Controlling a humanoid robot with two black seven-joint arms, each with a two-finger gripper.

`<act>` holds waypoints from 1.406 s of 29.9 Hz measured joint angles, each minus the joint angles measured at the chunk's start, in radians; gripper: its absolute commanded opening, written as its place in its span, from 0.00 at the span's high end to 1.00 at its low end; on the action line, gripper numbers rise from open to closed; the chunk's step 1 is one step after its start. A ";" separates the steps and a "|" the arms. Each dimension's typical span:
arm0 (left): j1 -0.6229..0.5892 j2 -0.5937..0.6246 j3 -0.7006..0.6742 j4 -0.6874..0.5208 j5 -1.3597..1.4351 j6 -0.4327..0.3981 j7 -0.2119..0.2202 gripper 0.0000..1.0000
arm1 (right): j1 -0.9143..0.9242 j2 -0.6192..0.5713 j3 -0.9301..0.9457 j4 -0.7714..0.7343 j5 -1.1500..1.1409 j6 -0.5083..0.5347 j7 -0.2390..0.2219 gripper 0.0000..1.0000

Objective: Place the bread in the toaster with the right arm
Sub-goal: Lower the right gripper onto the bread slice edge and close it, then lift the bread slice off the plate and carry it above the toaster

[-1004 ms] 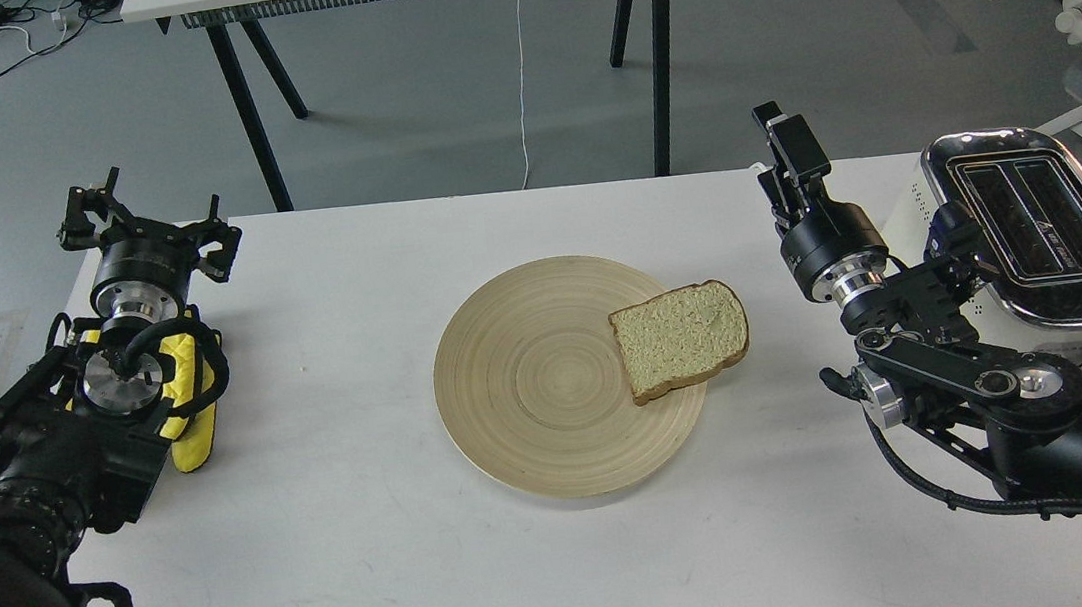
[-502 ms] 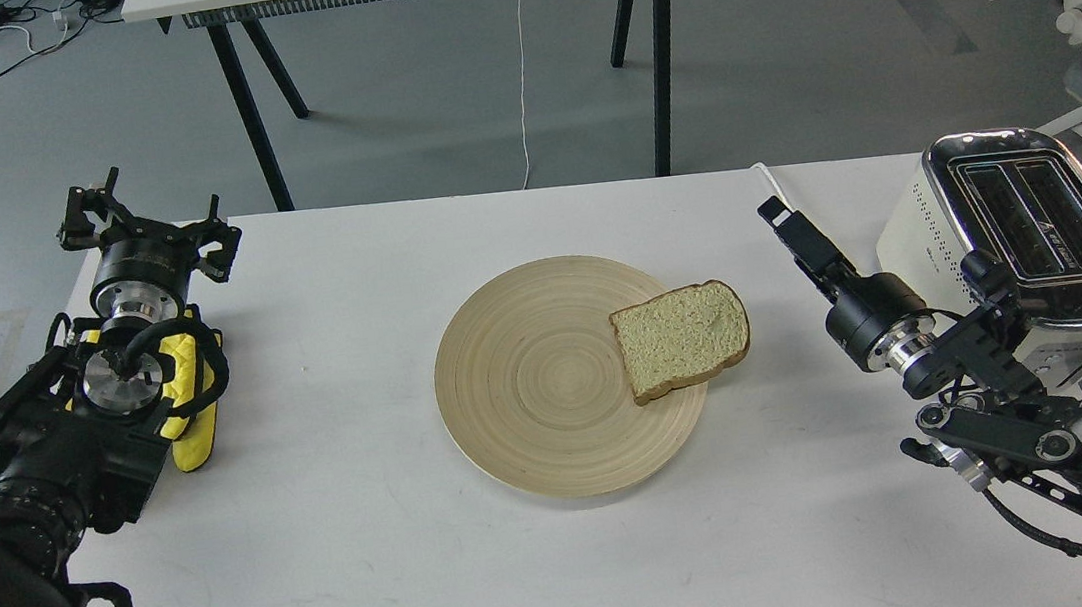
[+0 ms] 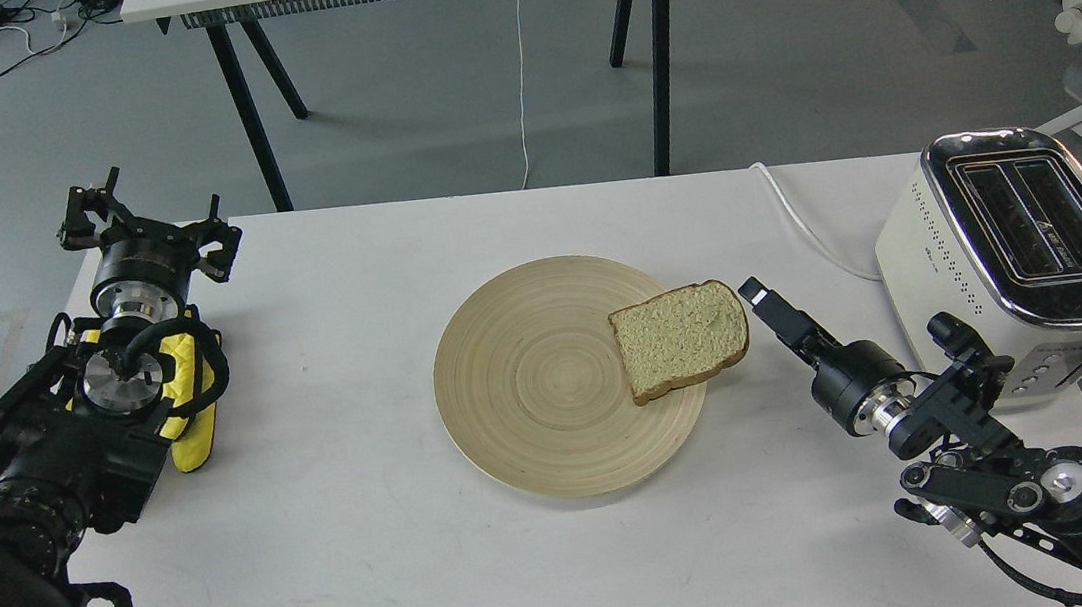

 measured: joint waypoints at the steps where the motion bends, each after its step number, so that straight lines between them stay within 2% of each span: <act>1: 0.000 0.000 0.000 0.000 0.000 0.000 0.000 0.00 | -0.003 0.013 0.000 0.000 0.000 0.000 0.000 0.02; 6: 0.000 0.000 0.000 0.000 0.000 0.000 0.000 0.00 | -0.011 0.036 0.000 -0.001 0.000 0.000 0.000 0.08; 11: 0.000 0.000 0.000 0.000 0.000 0.000 0.000 0.00 | -0.015 0.038 0.000 -0.001 0.000 0.000 0.000 0.22; 14: 0.000 0.000 0.000 0.000 0.000 0.000 0.000 0.00 | -0.022 0.038 -0.001 -0.001 0.000 0.000 0.000 0.39; 15: 0.000 0.000 0.000 0.000 0.000 0.000 0.000 0.00 | -0.025 0.038 -0.002 -0.001 0.000 0.000 0.000 0.51; 16: 0.000 0.000 0.000 0.000 0.000 0.000 0.000 0.00 | -0.026 0.038 -0.002 -0.001 0.000 0.000 0.000 0.58; 18: 0.000 0.000 0.000 0.000 0.000 0.000 0.000 0.00 | -0.031 0.037 -0.002 -0.006 0.000 0.000 0.000 0.65; 21: 0.000 0.000 0.000 0.000 0.000 0.000 0.000 0.00 | -0.042 0.037 -0.001 -0.039 0.001 0.000 0.000 0.89; 23: 0.000 0.000 0.000 0.000 0.000 0.000 0.000 0.00 | -0.046 0.038 0.000 -0.057 0.001 0.000 0.000 0.98; 36: 0.000 0.000 0.000 0.000 0.001 0.000 0.000 0.00 | -0.033 0.043 0.022 -0.054 0.009 0.000 0.000 1.00; 42: 0.000 0.000 0.000 0.000 0.001 0.000 0.000 0.00 | -0.015 0.041 0.067 -0.004 0.010 0.000 0.000 1.00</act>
